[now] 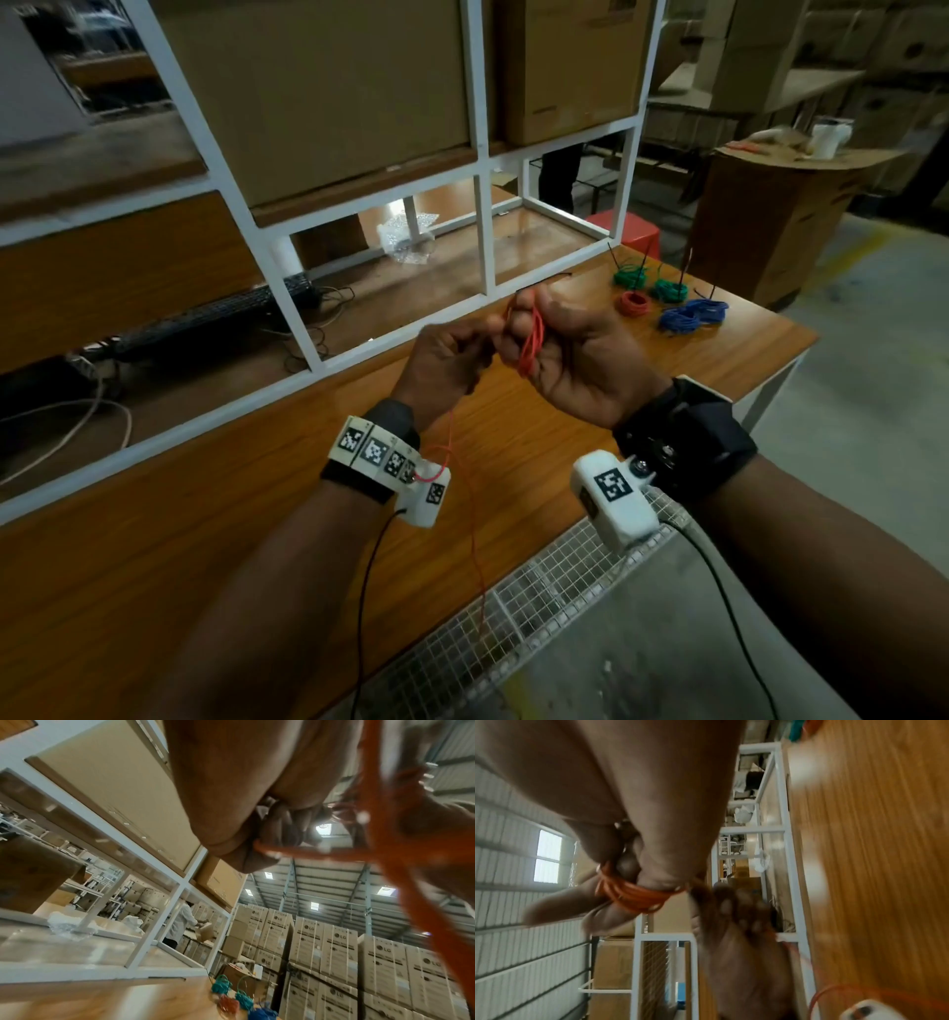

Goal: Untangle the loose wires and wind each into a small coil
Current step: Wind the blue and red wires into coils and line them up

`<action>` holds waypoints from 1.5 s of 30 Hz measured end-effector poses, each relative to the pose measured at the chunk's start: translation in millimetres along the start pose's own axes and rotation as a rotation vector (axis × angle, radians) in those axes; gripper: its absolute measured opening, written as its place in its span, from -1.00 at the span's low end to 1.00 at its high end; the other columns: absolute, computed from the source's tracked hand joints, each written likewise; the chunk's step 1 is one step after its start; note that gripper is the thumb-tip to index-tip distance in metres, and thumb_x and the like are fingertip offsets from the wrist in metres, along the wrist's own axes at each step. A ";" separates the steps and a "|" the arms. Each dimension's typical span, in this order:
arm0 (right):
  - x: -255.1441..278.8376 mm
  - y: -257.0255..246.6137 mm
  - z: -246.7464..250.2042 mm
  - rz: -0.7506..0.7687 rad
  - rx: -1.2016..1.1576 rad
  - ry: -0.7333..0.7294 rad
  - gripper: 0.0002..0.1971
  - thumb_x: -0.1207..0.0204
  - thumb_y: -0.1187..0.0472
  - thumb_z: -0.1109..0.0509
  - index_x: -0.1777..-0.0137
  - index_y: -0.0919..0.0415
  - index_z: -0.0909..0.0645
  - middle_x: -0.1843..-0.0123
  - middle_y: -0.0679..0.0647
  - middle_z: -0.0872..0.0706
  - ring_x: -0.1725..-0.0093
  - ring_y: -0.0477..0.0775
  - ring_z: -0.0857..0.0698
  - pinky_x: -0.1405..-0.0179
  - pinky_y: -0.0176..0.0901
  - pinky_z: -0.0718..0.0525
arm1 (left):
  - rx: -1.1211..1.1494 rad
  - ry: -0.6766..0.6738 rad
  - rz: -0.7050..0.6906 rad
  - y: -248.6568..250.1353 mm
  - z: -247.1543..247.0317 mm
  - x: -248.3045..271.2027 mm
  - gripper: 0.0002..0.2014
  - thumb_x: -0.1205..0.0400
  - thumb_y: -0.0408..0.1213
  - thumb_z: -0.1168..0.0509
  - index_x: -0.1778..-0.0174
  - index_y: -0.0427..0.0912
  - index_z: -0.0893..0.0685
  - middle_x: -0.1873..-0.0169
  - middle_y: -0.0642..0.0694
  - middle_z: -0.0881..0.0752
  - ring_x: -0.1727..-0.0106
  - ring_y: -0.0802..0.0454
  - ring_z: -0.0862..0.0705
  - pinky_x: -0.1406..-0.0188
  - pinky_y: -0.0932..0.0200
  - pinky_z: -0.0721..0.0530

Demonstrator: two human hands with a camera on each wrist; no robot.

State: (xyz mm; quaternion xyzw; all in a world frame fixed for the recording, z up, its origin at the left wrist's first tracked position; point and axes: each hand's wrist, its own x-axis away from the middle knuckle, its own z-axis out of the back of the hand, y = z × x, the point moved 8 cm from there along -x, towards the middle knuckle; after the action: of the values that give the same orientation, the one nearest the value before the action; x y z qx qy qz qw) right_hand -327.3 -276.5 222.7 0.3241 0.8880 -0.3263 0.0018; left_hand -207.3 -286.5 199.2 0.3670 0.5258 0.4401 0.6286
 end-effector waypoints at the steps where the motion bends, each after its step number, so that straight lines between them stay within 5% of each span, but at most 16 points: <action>1: -4.1 -5.7 2.4 0.074 -0.023 0.059 -0.71 -0.86 0.16 -0.06 -0.17 0.32 -0.56 0.00 0.26 -0.87 -0.18 0.15 -0.84 -0.46 -0.02 -0.68 | 0.009 -0.003 0.038 -5.9 -5.3 2.3 -0.79 -0.77 -0.31 -0.28 0.05 -0.03 -0.82 0.48 -0.02 -0.55 0.52 0.07 -0.41 0.57 0.22 -0.38; 5: -15.0 -22.4 25.1 0.351 0.181 0.346 -0.72 -0.88 0.14 -0.08 -0.24 0.32 -0.54 -0.22 0.30 -0.84 -0.35 0.17 -0.78 -0.45 0.01 -0.69 | 0.021 -0.027 0.172 -23.2 -26.0 13.7 -0.82 -0.78 -0.32 -0.26 -0.03 -0.17 -0.78 0.53 -0.01 -0.44 0.54 0.12 -0.33 0.53 0.25 -0.30; 8: -11.5 -36.9 36.9 0.457 1.134 0.606 -0.67 -0.87 0.06 -0.12 -0.22 0.20 -0.67 -0.20 0.04 -0.85 -0.27 -0.05 -0.78 -0.29 -0.02 -0.72 | -0.087 -0.058 0.233 -32.1 -31.6 17.6 -0.79 -0.77 -0.34 -0.27 -0.24 -0.19 -0.76 0.50 0.05 -0.59 0.51 0.18 -0.45 0.48 0.24 -0.41; 10: -10.1 -41.0 40.7 0.434 1.570 0.682 -0.71 -0.86 0.06 -0.15 -0.20 0.14 -0.68 -0.18 -0.02 -0.80 -0.12 -0.13 -0.74 -0.03 -0.23 -0.72 | -0.151 -0.091 0.249 -36.4 -30.7 21.2 -0.78 -0.75 -0.22 -0.33 -0.27 -0.11 -0.77 0.40 -0.06 -0.68 0.42 0.15 -0.54 0.38 0.17 -0.51; 13: -7.2 -40.1 50.7 0.291 1.881 0.616 -0.88 -0.80 0.23 -0.23 -0.07 0.14 -0.59 -0.07 0.06 -0.73 0.12 -0.08 -0.66 0.32 -0.39 -0.44 | -0.192 -0.119 0.266 -41.3 -23.2 27.3 -0.81 -0.71 -0.16 -0.39 -0.19 -0.09 -0.81 0.24 -0.15 -0.78 0.26 0.01 -0.65 0.21 0.03 -0.61; 16: -1.4 -16.4 73.5 -0.208 2.050 0.392 -0.90 -0.71 0.30 -0.28 -0.02 0.12 -0.60 0.01 0.06 -0.77 -0.03 0.05 -0.74 0.10 -0.18 -0.63 | -0.295 -0.151 0.239 -41.1 -13.0 28.6 -0.86 -0.67 -0.14 -0.43 -0.09 0.00 -0.84 0.11 -0.01 -0.85 0.11 0.08 -0.76 0.07 0.06 -0.74; 18: 11.7 2.9 84.3 -0.512 1.899 0.250 -0.82 -0.79 0.19 -0.22 -0.09 0.10 -0.67 0.05 -0.03 -0.87 -0.05 -0.07 -0.77 -0.10 -0.07 -0.66 | -0.387 -0.175 0.195 -37.9 -7.9 26.2 -0.89 -0.65 -0.16 -0.45 -0.04 0.07 -0.85 0.16 0.10 -0.84 0.12 0.20 -0.75 0.10 0.19 -0.74; 20: 21.8 17.2 84.6 -0.638 1.672 0.170 -0.66 -0.87 0.01 -0.10 -0.13 0.10 -0.70 0.08 -0.05 -0.90 0.06 -0.20 -0.74 -0.07 -0.14 -0.57 | -0.450 -0.170 0.166 -33.5 -4.4 22.2 -0.89 -0.63 -0.17 -0.48 -0.03 0.05 -0.86 0.23 0.23 -0.81 0.17 0.31 -0.73 0.17 0.32 -0.67; 25: 29.9 31.3 79.6 -0.632 1.258 0.066 -0.63 -0.88 0.10 -0.10 -0.07 0.29 -0.67 0.17 0.20 -0.83 -0.17 0.30 -0.79 -0.24 0.07 -0.63 | -0.350 -0.126 0.132 -18.6 -2.3 10.3 -0.90 -0.51 -0.22 -0.58 0.10 -0.13 -0.88 0.24 0.03 -0.84 0.23 0.14 -0.77 0.24 0.29 -0.72; 28: 37.0 44.4 68.6 -0.635 0.822 -0.038 -0.68 -0.84 0.15 -0.13 -0.08 0.39 -0.60 0.27 0.20 -0.75 -0.17 0.33 -0.77 -0.35 0.12 -0.68 | -0.287 -0.140 0.125 -12.4 -6.7 5.4 -0.89 -0.47 -0.29 -0.60 0.16 -0.22 -0.88 0.23 0.00 -0.85 0.23 0.19 -0.77 0.33 0.36 -0.66; 31: 34.7 38.8 46.5 -0.493 0.363 -0.123 -0.69 -0.80 0.17 -0.12 -0.09 0.38 -0.62 0.22 0.23 -0.76 -0.12 0.22 -0.79 -0.31 0.02 -0.72 | -0.204 -0.098 0.130 -12.5 -5.2 3.2 -0.82 -0.50 -0.24 -0.57 0.06 -0.24 -0.86 0.13 -0.08 -0.84 0.23 0.04 -0.75 0.43 0.14 -0.68; 34: 24.6 17.4 41.3 -0.287 0.084 -0.049 -0.63 -0.83 0.15 -0.07 -0.07 0.32 -0.68 0.15 0.21 -0.79 -0.09 0.14 -0.76 -0.27 -0.05 -0.75 | -0.062 0.003 0.136 -15.4 -5.0 5.0 -0.79 -0.57 -0.31 -0.50 -0.10 -0.24 -0.82 0.08 -0.15 -0.82 0.28 -0.03 -0.71 0.53 0.13 -0.67; 37: 18.1 0.3 51.6 -0.109 0.027 0.075 -0.58 -0.84 0.10 -0.04 -0.01 0.26 -0.70 0.21 0.11 -0.75 -0.18 0.11 -0.58 -0.28 -0.07 -0.75 | 0.038 0.149 0.215 -24.2 -1.2 4.2 -0.80 -0.60 -0.34 -0.50 -0.14 -0.19 -0.80 0.21 -0.16 -0.80 0.34 0.02 -0.67 0.61 0.19 -0.55; 39: 17.3 -7.1 53.8 -0.027 -0.013 0.126 -0.59 -0.84 0.11 -0.07 0.01 0.28 -0.71 0.18 0.15 -0.79 -0.21 0.13 -0.64 -0.29 -0.06 -0.76 | 0.026 0.209 0.254 -30.2 3.2 2.2 -0.81 -0.62 -0.34 -0.48 -0.15 -0.20 -0.79 0.20 -0.15 -0.84 0.36 0.01 -0.66 0.61 0.19 -0.52; 41: 17.4 -16.2 52.2 0.075 -0.061 0.195 -0.60 -0.82 0.15 -0.10 0.00 0.34 -0.72 0.08 0.24 -0.86 -0.26 0.19 -0.80 -0.33 -0.03 -0.77 | -0.010 0.235 0.282 -34.6 5.4 3.5 -0.82 -0.63 -0.35 -0.47 -0.14 -0.20 -0.79 0.17 -0.17 -0.86 0.37 0.02 -0.70 0.59 0.20 -0.56; 45: 11.1 -33.9 56.8 0.307 -0.084 0.381 -0.72 -0.86 0.18 -0.07 -0.26 0.35 -0.54 -0.29 0.39 -0.79 -0.45 0.28 -0.72 -0.57 0.06 -0.59 | 0.022 0.164 0.390 -44.8 -13.9 14.1 -0.88 -0.67 -0.27 -0.43 -0.06 -0.20 -0.81 0.15 -0.13 -0.87 0.52 0.08 -0.52 0.62 0.25 -0.45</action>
State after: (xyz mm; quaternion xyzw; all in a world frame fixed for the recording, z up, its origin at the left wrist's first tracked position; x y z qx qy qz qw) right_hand -367.4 -322.7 195.2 0.5106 0.8254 -0.2179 -0.1026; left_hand -212.7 -288.7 150.6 0.4317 0.4989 0.5760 0.4827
